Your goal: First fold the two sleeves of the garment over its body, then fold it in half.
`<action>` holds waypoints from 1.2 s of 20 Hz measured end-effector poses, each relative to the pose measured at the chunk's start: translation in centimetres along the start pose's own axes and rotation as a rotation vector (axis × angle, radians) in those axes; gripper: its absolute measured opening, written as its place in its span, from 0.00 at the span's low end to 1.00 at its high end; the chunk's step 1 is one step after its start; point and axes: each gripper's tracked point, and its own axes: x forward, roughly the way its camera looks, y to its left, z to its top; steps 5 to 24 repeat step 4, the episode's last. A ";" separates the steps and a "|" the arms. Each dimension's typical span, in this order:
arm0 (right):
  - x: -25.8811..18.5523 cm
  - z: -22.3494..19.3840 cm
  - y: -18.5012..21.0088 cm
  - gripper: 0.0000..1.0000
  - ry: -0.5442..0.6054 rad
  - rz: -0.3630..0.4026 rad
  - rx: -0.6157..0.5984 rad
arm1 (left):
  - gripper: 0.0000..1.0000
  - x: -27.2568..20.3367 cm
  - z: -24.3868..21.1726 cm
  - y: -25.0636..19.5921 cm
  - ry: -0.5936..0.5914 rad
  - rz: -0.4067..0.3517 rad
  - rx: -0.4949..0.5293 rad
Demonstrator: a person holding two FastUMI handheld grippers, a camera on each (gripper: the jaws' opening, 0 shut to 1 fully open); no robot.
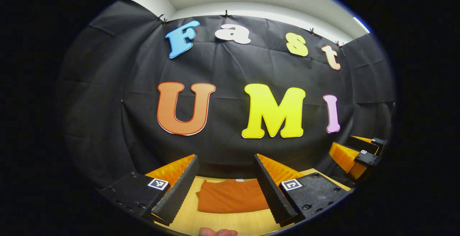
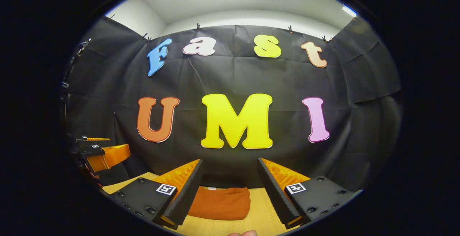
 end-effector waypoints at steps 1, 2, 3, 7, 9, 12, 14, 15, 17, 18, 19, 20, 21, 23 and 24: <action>-0.1 0.1 -0.3 0.94 -0.005 -0.007 0.003 | 0.87 -0.1 0.1 -0.1 -0.002 -0.002 0.004; -0.2 0.2 -0.5 0.95 -0.008 -0.013 0.010 | 0.98 -0.2 0.1 -0.3 -0.003 -0.007 0.008; -0.2 0.2 -0.6 0.95 -0.008 -0.015 0.016 | 0.98 -0.3 0.2 -0.4 -0.009 -0.010 0.011; -0.3 0.1 -0.7 0.95 -0.006 -0.017 0.019 | 0.98 -0.3 0.3 -0.4 -0.010 -0.008 0.015; -0.3 0.1 -0.7 0.95 -0.006 -0.017 0.019 | 0.98 -0.3 0.3 -0.4 -0.010 -0.008 0.015; -0.3 0.1 -0.7 0.95 -0.006 -0.017 0.019 | 0.98 -0.3 0.3 -0.4 -0.010 -0.008 0.015; -0.3 0.1 -0.7 0.95 -0.006 -0.017 0.019 | 0.98 -0.3 0.3 -0.4 -0.010 -0.008 0.015; -0.3 0.1 -0.7 0.95 -0.006 -0.017 0.019 | 0.98 -0.3 0.3 -0.4 -0.010 -0.008 0.015; -0.3 0.1 -0.7 0.95 -0.006 -0.017 0.019 | 0.98 -0.3 0.3 -0.4 -0.010 -0.008 0.015; -0.3 0.1 -0.7 0.95 -0.006 -0.017 0.019 | 0.98 -0.3 0.3 -0.4 -0.010 -0.008 0.015; -0.3 0.1 -0.7 0.95 -0.006 -0.017 0.019 | 0.98 -0.3 0.3 -0.4 -0.010 -0.008 0.015; -0.3 0.1 -0.7 0.95 -0.006 -0.017 0.019 | 0.98 -0.3 0.3 -0.4 -0.010 -0.008 0.015; -0.3 0.1 -0.7 0.95 -0.006 -0.017 0.019 | 0.98 -0.3 0.3 -0.4 -0.010 -0.008 0.015; -0.3 0.1 -0.7 0.95 -0.006 -0.017 0.019 | 0.98 -0.3 0.3 -0.4 -0.010 -0.008 0.015; -0.3 0.1 -0.7 0.95 -0.006 -0.017 0.019 | 0.98 -0.3 0.3 -0.4 -0.010 -0.008 0.015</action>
